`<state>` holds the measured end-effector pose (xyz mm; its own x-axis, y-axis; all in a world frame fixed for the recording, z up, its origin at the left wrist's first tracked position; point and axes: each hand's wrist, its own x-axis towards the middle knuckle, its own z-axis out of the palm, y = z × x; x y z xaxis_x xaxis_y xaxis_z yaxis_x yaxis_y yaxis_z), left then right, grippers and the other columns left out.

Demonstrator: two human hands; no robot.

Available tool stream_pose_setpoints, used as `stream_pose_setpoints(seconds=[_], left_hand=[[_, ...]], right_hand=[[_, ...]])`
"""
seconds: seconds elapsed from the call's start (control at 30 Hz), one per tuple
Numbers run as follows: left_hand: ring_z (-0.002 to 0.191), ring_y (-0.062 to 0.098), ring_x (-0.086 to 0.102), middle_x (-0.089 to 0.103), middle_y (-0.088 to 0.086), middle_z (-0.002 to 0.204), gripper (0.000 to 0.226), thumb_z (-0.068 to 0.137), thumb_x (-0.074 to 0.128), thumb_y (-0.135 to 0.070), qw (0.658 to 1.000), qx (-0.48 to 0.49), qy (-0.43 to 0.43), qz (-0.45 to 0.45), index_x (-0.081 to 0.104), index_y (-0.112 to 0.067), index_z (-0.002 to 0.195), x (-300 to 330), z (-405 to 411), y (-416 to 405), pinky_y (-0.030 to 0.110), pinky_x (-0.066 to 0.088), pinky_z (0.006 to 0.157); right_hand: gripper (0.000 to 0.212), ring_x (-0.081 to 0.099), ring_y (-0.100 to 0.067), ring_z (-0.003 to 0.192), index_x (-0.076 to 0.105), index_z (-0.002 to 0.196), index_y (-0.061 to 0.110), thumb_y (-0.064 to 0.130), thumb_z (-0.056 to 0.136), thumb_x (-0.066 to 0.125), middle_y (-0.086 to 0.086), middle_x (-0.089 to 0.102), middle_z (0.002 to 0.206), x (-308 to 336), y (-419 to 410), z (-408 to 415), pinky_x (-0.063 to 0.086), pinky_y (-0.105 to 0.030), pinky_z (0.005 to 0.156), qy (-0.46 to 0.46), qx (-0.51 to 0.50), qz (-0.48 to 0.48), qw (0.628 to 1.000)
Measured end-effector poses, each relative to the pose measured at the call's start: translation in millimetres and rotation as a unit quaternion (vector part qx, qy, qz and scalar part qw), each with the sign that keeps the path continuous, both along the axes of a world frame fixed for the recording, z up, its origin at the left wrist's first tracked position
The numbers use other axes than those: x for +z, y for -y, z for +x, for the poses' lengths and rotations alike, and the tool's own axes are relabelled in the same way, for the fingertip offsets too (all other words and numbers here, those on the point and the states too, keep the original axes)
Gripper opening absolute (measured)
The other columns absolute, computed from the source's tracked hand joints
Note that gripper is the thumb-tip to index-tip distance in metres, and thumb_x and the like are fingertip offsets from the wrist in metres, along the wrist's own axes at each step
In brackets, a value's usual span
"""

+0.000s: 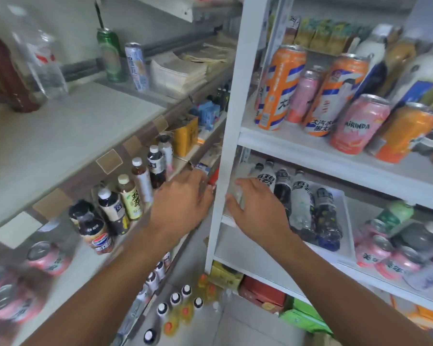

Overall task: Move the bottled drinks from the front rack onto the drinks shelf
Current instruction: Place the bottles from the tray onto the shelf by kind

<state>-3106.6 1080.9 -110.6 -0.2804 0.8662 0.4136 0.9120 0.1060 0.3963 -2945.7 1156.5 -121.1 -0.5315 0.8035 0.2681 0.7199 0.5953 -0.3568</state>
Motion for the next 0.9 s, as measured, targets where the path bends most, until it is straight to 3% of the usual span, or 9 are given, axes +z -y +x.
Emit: stream_pose_setpoints(seconds=[0.33,0.5,0.6,0.8,0.9], left_hand=[[0.100,0.024,0.061,0.065,-0.001,0.113,0.026,0.096,0.049,-0.035,0.993,-0.095,0.019,-0.073,0.058,-0.020,0.116,-33.6,72.5,-54.1,0.038,0.050,0.082],[0.101,0.019,0.060,0.065,-0.002,0.114,0.027,0.098,0.049,-0.034,0.988,-0.125,0.025,-0.085,0.057,-0.019,0.119,-41.0,105.8,-90.9,0.031,0.046,0.081],[0.100,0.020,0.060,0.064,-0.002,0.112,0.026,0.098,0.049,-0.036,0.985,-0.137,0.024,-0.103,0.057,-0.020,0.117,-47.6,123.3,-115.6,0.036,0.051,0.083],[0.093,0.022,0.061,0.065,0.000,0.104,0.027,0.097,0.050,-0.036,0.982,-0.147,0.015,-0.118,0.058,-0.018,0.115,-60.1,149.5,-153.3,0.036,0.051,0.075],[0.090,0.022,0.061,0.064,0.000,0.100,0.024,0.096,0.051,-0.036,0.981,-0.141,0.026,-0.131,0.057,-0.019,0.111,-64.6,153.6,-165.8,0.036,0.051,0.074]], right_hand=[[0.044,0.055,-0.031,0.114,0.049,0.132,0.015,0.042,0.096,0.051,-0.010,0.054,0.126,-51.5,-37.9,86.9,0.049,-0.040,0.085,0.014,-0.167,-0.099,0.981],[0.054,0.053,-0.039,0.118,0.041,0.138,0.010,0.037,0.094,0.057,-0.020,0.049,0.134,-80.6,-82.4,122.3,0.047,-0.042,0.094,-0.033,-0.223,-0.175,0.958],[0.059,0.049,-0.040,0.123,0.037,0.142,0.009,0.034,0.094,0.058,-0.023,0.046,0.138,-93.2,-111.1,134.6,0.043,-0.042,0.097,-0.043,-0.235,-0.214,0.947],[0.070,0.051,-0.041,0.122,0.025,0.145,0.011,0.044,0.093,0.056,-0.025,0.048,0.138,-117.4,-148.3,134.7,0.046,-0.044,0.096,-0.037,-0.243,-0.279,0.928],[0.080,0.043,-0.042,0.129,0.018,0.149,0.009,0.047,0.091,0.058,-0.025,0.040,0.144,-118.8,-160.4,133.0,0.042,-0.045,0.100,-0.021,-0.256,-0.296,0.920]])
